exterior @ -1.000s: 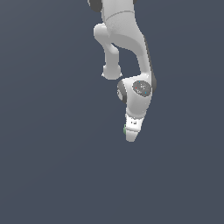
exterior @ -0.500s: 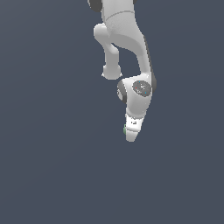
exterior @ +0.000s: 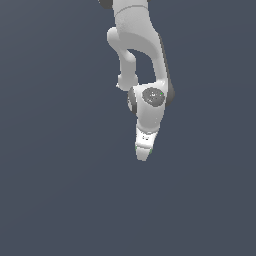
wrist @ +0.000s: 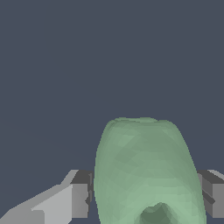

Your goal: Pick up the object and move it to a goal position.

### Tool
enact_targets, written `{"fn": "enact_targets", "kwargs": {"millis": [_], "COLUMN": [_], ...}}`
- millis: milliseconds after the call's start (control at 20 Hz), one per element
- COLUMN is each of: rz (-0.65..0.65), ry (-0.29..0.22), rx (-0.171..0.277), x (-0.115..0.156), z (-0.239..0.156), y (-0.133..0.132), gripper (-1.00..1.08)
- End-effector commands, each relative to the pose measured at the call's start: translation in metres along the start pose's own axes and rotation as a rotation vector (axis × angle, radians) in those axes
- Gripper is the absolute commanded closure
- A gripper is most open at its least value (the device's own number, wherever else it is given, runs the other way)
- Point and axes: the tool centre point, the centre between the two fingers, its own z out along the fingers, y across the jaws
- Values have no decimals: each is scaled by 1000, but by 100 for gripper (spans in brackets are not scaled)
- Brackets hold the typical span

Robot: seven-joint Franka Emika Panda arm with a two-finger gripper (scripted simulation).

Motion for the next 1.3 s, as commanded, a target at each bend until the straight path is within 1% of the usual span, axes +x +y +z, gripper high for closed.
{"fn": "enact_targets", "kwargs": {"millis": [0,450,700,850,1000,1250], "rz": [1,1,1,1,1,1], "ry": [0,1,1,1,1,0], "rx": [-1,0,0,0,0,0], "x": [-17,-101,-137,-151,-160,-162], "z": [-10,-58,-80,-88,-93,-94], "y": [5,33,45,51,55,56], "gripper": [108,108,108,108,108,108]}}
